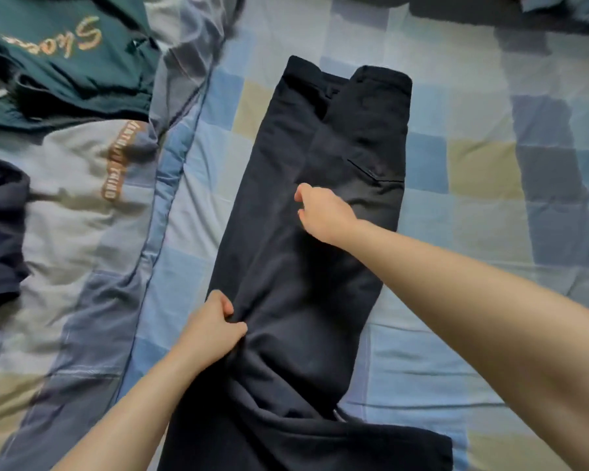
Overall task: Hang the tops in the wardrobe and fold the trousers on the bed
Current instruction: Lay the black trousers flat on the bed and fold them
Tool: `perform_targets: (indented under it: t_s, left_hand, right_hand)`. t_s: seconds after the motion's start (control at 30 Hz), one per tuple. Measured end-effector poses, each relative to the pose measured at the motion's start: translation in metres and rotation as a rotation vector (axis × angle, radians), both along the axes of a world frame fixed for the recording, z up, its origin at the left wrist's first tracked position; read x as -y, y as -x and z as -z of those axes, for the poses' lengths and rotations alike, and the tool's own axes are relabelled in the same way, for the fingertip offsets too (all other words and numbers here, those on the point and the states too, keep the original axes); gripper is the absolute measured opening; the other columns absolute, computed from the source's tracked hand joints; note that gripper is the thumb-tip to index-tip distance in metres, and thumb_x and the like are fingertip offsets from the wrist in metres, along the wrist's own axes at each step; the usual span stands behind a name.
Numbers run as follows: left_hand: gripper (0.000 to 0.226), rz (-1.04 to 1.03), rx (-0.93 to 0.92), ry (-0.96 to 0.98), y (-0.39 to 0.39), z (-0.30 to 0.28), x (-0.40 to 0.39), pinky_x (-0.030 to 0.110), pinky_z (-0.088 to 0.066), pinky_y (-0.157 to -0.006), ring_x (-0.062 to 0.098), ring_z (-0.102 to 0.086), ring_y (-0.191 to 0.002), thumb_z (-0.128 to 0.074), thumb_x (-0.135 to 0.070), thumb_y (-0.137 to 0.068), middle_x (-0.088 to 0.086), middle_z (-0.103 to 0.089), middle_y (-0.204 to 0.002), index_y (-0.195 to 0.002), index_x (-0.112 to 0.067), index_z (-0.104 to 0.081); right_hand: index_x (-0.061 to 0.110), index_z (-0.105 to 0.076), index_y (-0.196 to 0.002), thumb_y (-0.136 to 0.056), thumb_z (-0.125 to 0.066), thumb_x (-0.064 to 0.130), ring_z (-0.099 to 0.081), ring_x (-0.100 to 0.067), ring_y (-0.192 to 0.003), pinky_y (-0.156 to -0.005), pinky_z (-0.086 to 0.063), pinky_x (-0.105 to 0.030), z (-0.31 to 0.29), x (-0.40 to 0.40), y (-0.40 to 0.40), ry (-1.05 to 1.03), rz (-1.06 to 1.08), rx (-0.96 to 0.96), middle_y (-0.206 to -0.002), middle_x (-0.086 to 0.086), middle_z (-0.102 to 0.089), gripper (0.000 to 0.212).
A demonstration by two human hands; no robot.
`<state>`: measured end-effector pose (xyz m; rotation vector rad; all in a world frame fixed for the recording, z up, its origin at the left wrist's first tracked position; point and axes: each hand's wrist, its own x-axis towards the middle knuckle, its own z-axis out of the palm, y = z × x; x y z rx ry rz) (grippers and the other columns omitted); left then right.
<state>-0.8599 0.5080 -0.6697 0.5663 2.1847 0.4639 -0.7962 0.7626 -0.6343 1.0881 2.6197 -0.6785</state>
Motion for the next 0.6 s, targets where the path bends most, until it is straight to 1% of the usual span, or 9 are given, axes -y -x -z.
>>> perform_targets:
  t_s: [0.07,0.13,0.2,0.27,0.3,0.37,0.43,0.5,0.6]
  left_hand:
    - [0.028,-0.082,0.020,-0.144,0.014,-0.004,-0.035,0.031,-0.041,-0.066,0.015,-0.058,-0.078,-0.070,-0.026,-0.079,-0.007,-0.059,-0.081,-0.095,-0.024,-0.046]
    - [0.032,-0.119,0.076,-0.215,0.021,-0.007,-0.072,0.029,-0.041,-0.070,0.016,-0.060,-0.087,-0.069,-0.035,-0.084,-0.008,-0.060,-0.087,-0.106,-0.024,-0.050]
    - [0.039,-0.088,0.081,-0.246,0.022,-0.008,-0.100,0.027,-0.039,-0.074,0.015,-0.057,-0.094,-0.067,-0.043,-0.086,-0.008,-0.058,-0.097,-0.116,-0.025,-0.049]
    - [0.042,-0.076,0.085,-0.276,0.019,-0.010,-0.119,0.025,-0.038,-0.077,0.014,-0.054,-0.097,-0.066,-0.042,-0.088,-0.008,-0.052,-0.095,-0.123,-0.025,-0.050]
    - [0.039,-0.071,0.093,-0.292,0.017,-0.010,-0.124,0.023,-0.037,-0.076,0.013,-0.053,-0.094,-0.066,-0.038,-0.088,-0.009,-0.051,-0.087,-0.121,-0.021,-0.054]
    - [0.021,-0.048,0.077,-0.334,0.016,-0.008,-0.124,0.018,-0.035,-0.064,0.009,-0.045,-0.071,-0.065,-0.031,-0.088,-0.009,-0.044,-0.067,-0.098,-0.013,-0.061]
    - [0.027,-0.052,0.039,-0.393,0.018,-0.009,-0.110,0.022,-0.032,-0.055,0.011,-0.034,-0.058,-0.063,-0.029,-0.086,-0.004,-0.038,-0.059,-0.079,-0.006,-0.053]
    - [0.025,-0.094,-0.013,-0.392,0.025,-0.014,-0.089,0.030,-0.035,-0.058,0.016,-0.040,-0.057,-0.063,-0.027,-0.086,0.000,-0.045,-0.058,-0.074,-0.008,-0.053]
    - [0.018,-0.188,-0.034,-0.305,0.041,-0.014,-0.058,0.032,-0.041,-0.062,0.020,-0.056,-0.066,-0.064,-0.022,-0.086,0.001,-0.063,-0.065,-0.072,-0.013,-0.058]
  right_hand:
    - [0.020,-0.040,-0.131,-0.088,-0.046,-0.002,-0.052,-0.031,-0.088,-0.065,-0.041,-0.038,-0.007,-0.031,0.012,-0.186,-0.094,0.016,-0.115,-0.009,-0.047,0.049]
    - [0.027,-0.032,-0.139,-0.082,-0.044,-0.010,-0.043,-0.029,-0.087,-0.063,-0.038,-0.038,-0.011,-0.054,0.022,-0.269,-0.143,0.127,-0.124,-0.014,-0.035,0.069]
    - [0.031,-0.030,-0.142,-0.083,-0.040,-0.011,-0.038,-0.030,-0.091,-0.065,-0.037,-0.039,-0.007,-0.071,0.030,-0.320,-0.162,0.252,-0.135,-0.017,-0.026,0.073]
    - [0.033,-0.027,-0.143,-0.085,-0.044,-0.008,-0.044,-0.034,-0.096,-0.066,-0.038,-0.038,0.000,-0.082,0.036,-0.409,-0.226,0.347,-0.140,-0.019,-0.023,0.072]
    - [0.031,-0.025,-0.142,-0.086,-0.048,-0.005,-0.048,-0.035,-0.094,-0.065,-0.038,-0.038,0.003,-0.085,0.038,-0.473,-0.268,0.372,-0.139,-0.020,-0.026,0.071]
    - [0.027,-0.026,-0.140,-0.084,-0.054,0.001,-0.053,-0.033,-0.083,-0.062,-0.038,-0.036,0.007,-0.092,0.041,-0.570,-0.287,0.386,-0.128,-0.018,-0.039,0.068]
    - [0.021,-0.030,-0.134,-0.083,-0.055,0.001,-0.052,-0.032,-0.076,-0.060,-0.036,-0.036,0.003,-0.099,0.044,-0.596,-0.234,0.361,-0.115,-0.016,-0.046,0.060]
    - [0.017,-0.033,-0.129,-0.087,-0.050,0.002,-0.055,-0.034,-0.077,-0.058,-0.034,-0.037,-0.002,-0.103,0.051,-0.630,-0.209,0.254,-0.116,-0.018,-0.045,0.048]
    - [0.013,-0.040,-0.123,-0.091,-0.044,0.003,-0.054,-0.036,-0.081,-0.051,-0.031,-0.035,-0.009,-0.090,0.073,-0.732,-0.292,0.049,-0.122,-0.021,-0.042,0.033]
